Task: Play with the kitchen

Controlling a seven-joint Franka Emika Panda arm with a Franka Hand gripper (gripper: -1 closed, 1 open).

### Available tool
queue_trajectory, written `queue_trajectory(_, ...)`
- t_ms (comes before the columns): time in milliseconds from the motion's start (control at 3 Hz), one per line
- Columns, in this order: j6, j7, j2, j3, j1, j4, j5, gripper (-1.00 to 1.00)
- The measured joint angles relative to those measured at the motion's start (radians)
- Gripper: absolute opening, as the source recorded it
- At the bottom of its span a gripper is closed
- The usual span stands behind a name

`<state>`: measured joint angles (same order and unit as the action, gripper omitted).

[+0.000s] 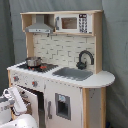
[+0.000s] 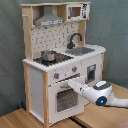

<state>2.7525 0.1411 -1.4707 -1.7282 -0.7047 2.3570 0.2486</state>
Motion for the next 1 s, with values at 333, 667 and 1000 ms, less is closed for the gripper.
queue_trajectory(333,0.06,-0.078,0.0,0.019,-0.042,-0.004,0.0,1.0)
queue_trajectory(667,0.12,-0.145,0.0,0.027,-0.092,-0.02,0.0,1.0)
queue_trajectory(1000,0.155,-0.244,0.0,0.031,-0.104,-0.022,0.0,1.0)
